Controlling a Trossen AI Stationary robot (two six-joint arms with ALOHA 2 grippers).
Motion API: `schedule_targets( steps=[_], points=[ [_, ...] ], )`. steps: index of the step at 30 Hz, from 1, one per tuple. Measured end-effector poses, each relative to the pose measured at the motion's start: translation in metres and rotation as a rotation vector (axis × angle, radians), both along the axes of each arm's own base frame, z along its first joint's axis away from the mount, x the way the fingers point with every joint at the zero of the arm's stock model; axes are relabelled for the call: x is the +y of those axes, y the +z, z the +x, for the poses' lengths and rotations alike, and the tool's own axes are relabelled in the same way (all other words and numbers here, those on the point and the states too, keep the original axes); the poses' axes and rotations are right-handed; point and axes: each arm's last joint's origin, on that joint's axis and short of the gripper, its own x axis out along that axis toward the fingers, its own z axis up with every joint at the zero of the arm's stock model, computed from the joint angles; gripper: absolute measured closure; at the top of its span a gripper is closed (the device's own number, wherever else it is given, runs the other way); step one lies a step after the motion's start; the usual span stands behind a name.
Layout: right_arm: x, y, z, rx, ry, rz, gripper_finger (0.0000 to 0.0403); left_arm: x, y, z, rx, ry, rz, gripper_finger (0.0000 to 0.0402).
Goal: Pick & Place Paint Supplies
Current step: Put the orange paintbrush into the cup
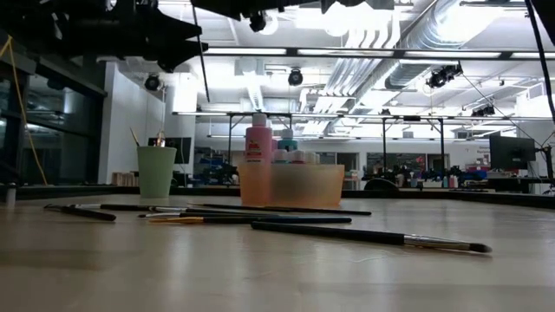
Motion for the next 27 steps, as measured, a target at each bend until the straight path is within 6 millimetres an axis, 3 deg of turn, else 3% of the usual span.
schedule_targets(
  steps=[10, 19, 27],
  points=[
    [-0.0008, -0.0031, 0.0025, -0.006, -0.006, 0.003, 0.0400, -0.0001, 0.0021, -0.0003, -0.021, 0.000, 0.004, 0.0232],
    [-0.0012, -0.0032, 0.0024, -0.005, -0.016, 0.003, 0.0400, -0.0003, 0.0021, -0.0003, -0.020, -0.005, 0.006, 0.0382],
    [-0.0016, -0.0037, 0.0024, -0.001, -0.018, 0.011, 0.0393, 0.0003, 0.0019, -0.0002, -0.020, 0.017, 0.006, 0.0395]
  ],
)
